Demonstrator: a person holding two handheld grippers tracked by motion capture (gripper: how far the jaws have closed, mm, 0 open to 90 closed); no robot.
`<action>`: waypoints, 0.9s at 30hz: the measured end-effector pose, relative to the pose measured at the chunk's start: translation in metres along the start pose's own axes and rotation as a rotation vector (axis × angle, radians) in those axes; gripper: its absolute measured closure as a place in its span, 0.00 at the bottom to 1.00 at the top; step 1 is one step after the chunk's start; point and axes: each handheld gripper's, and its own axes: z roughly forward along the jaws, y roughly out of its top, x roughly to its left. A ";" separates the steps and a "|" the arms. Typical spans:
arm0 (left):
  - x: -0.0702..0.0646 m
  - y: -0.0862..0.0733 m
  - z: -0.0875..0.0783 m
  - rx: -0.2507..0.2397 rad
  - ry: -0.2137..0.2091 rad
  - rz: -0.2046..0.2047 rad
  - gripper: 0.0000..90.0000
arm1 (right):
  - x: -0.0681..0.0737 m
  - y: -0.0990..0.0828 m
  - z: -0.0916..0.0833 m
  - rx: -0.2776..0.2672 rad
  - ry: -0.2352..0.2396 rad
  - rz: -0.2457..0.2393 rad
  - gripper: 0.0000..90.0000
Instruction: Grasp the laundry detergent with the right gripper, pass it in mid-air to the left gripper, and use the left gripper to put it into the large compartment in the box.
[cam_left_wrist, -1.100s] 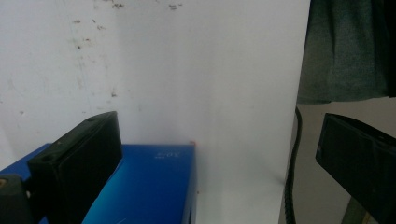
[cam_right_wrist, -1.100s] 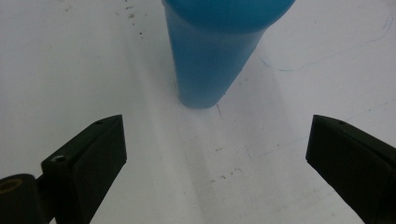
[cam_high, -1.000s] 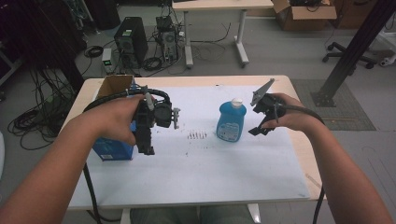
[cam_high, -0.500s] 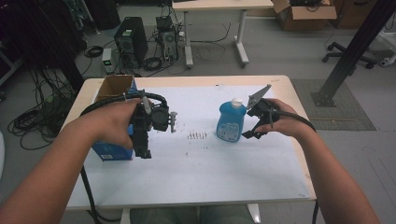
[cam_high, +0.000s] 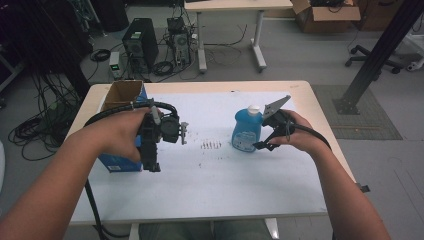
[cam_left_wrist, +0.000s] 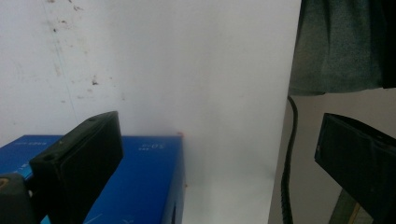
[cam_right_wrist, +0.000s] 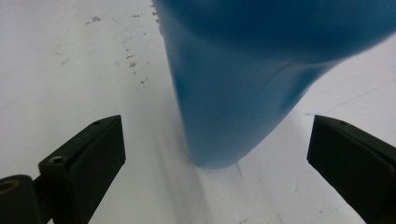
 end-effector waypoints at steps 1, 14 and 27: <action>0.000 0.000 0.000 -0.001 0.002 0.002 0.02 | 0.000 0.000 0.001 -0.010 -0.005 0.001 0.05; -0.001 0.000 0.001 -0.002 0.004 0.003 0.02 | 0.000 -0.003 0.009 -0.104 -0.012 0.023 0.04; -0.001 0.000 0.003 0.000 -0.001 0.003 0.02 | 0.001 -0.005 0.018 -0.164 -0.021 0.037 0.03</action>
